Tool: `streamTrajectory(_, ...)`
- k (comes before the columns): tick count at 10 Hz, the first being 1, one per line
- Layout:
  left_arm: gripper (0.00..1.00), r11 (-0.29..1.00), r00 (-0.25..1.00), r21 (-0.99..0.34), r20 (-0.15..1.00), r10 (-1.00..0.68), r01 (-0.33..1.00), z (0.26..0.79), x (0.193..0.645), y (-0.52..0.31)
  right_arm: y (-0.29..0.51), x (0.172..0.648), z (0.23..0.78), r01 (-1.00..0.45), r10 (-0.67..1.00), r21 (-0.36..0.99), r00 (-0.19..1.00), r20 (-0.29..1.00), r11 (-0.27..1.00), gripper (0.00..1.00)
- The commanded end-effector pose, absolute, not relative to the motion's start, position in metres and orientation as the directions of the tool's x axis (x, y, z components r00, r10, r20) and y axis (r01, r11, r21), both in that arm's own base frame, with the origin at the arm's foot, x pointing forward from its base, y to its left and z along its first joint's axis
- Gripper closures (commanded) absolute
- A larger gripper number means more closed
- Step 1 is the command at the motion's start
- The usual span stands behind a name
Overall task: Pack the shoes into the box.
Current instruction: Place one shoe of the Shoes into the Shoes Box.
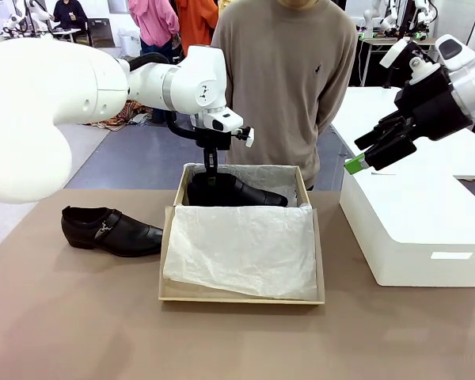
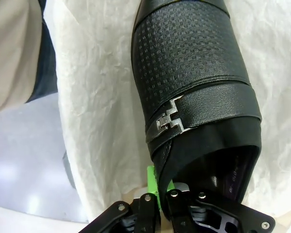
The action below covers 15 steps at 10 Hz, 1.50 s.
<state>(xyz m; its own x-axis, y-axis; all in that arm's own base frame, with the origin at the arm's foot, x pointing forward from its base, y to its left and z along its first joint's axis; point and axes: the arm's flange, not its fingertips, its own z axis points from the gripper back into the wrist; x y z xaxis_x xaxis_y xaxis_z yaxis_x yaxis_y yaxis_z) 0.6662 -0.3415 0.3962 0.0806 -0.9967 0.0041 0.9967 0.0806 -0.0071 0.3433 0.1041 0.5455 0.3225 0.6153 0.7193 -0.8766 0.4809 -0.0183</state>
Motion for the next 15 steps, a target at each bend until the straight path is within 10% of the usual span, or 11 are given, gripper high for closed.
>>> streamTrajectory(1, 1.0, 0.107, 0.107, -0.001, -0.011, -0.994, 0.994, 0.397, 0.665, -0.343, 0.104, 0.346, 0.544, -0.885, 0.607, -0.015, 0.306, 0.733, 0.465, 0.0)
streamTrajectory(3, 0.94, 0.106, 0.106, -0.005, -0.015, -0.994, 0.994, 0.397, 0.664, -0.342, 0.104, 0.346, 0.544, -0.885, 0.607, -0.015, 0.306, 0.733, 0.465, 0.0)
streamTrajectory(8, 0.0, 0.169, 0.169, 0.013, 0.016, -0.985, 0.986, 0.438, 0.652, -0.332, 0.104, 0.346, 0.544, -0.885, 0.607, -0.015, 0.306, 0.733, 0.465, 0.0)
streamTrajectory(15, 0.0, 0.174, 0.174, 0.026, 0.005, -0.985, 0.984, 0.493, 0.645, -0.32, 0.104, 0.346, 0.544, -0.885, 0.607, -0.015, 0.306, 0.733, 0.465, 0.0)
